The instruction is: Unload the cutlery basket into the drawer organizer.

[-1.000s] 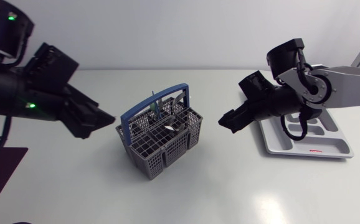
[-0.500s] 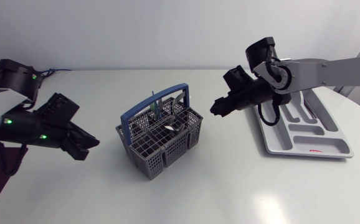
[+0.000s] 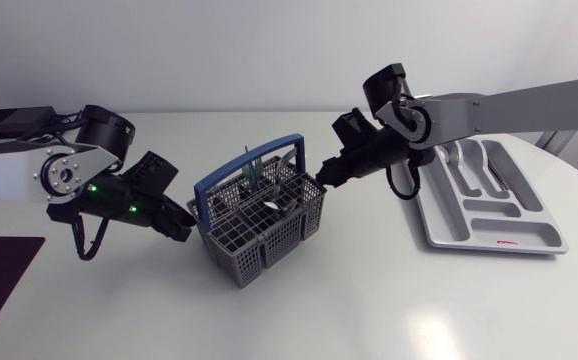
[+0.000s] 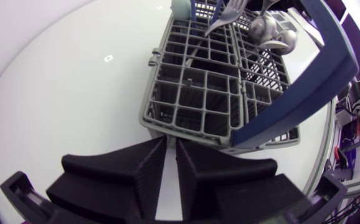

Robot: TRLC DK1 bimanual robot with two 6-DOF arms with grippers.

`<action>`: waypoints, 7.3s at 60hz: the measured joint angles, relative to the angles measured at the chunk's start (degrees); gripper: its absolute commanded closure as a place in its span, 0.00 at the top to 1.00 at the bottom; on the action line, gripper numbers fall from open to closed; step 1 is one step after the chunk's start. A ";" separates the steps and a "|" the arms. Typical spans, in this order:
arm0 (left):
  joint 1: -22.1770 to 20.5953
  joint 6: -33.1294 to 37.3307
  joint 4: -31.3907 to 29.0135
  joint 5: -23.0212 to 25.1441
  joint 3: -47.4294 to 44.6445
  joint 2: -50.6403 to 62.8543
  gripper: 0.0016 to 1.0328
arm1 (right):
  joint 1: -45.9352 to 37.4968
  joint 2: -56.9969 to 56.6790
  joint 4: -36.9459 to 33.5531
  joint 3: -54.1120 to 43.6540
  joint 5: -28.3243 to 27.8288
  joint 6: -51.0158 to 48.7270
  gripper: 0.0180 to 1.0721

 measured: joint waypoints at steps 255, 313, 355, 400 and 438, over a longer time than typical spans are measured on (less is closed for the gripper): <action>-14.38 -48.13 -10.99 10.36 26.45 10.25 0.09 | 2.82 -33.53 -5.38 -26.88 12.22 4.72 0.90; -13.88 -43.17 -10.32 13.44 21.68 -6.99 0.09 | 3.23 -40.22 -5.70 -26.88 12.09 -0.46 0.95; -33.64 -15.87 -27.21 21.86 36.39 7.06 0.09 | -2.45 -55.78 -23.06 -28.28 -13.86 -24.24 0.91; -35.43 -6.64 -32.68 21.92 38.07 8.59 0.09 | 2.91 -57.72 -26.08 -28.28 -17.64 -28.61 0.35; -36.00 -5.60 -33.31 21.92 38.10 8.59 0.09 | 4.39 -54.23 -23.58 -28.65 -18.21 -28.59 0.13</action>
